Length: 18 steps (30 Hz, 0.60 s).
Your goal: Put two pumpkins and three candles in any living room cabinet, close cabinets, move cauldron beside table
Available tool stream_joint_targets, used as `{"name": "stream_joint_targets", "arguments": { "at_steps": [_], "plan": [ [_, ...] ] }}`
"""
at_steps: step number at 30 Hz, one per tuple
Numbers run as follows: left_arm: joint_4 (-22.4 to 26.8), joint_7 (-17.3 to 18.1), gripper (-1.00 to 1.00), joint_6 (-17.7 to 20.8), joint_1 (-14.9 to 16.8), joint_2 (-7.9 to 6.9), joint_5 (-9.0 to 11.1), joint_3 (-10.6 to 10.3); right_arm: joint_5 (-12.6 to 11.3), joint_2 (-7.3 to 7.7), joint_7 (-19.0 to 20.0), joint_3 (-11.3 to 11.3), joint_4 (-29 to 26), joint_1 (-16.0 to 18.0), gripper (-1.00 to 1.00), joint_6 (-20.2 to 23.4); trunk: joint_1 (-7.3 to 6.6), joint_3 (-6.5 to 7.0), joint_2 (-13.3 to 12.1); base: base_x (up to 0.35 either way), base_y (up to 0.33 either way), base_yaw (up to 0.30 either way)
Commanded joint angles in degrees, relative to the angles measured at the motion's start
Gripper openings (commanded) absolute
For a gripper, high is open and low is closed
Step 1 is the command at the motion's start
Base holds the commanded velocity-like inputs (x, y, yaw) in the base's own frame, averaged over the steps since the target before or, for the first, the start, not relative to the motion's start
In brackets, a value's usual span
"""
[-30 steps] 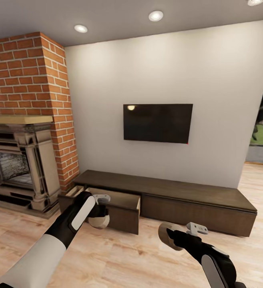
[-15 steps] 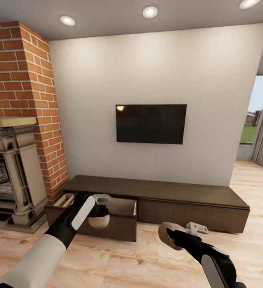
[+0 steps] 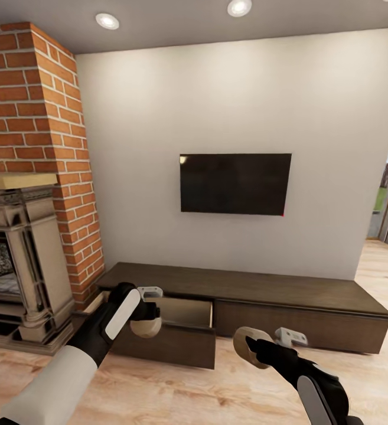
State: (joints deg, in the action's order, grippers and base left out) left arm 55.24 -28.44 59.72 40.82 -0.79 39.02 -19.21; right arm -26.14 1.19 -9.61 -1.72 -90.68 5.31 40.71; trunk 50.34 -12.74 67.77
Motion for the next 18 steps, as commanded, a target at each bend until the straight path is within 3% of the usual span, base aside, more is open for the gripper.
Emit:
{"name": "stream_joint_targets", "arguments": {
  "at_steps": [1,18],
  "plan": [
    [0.06,-0.56,-1.00,0.05,0.06,-0.08,0.53,-0.21,-0.66,0.04,-0.60,-0.09,-0.09,0.06,-1.00,0.18,0.03,-0.08,0.06,0.227,0.262,0.000],
    [-0.46,-0.50,-1.00,0.05,0.06,0.00,0.53,-0.29,-1.22,0.03,-0.77,0.30,0.30,0.11,-1.00,0.52,0.03,-0.08,0.06,0.227,0.262,0.000]
  ]
}}
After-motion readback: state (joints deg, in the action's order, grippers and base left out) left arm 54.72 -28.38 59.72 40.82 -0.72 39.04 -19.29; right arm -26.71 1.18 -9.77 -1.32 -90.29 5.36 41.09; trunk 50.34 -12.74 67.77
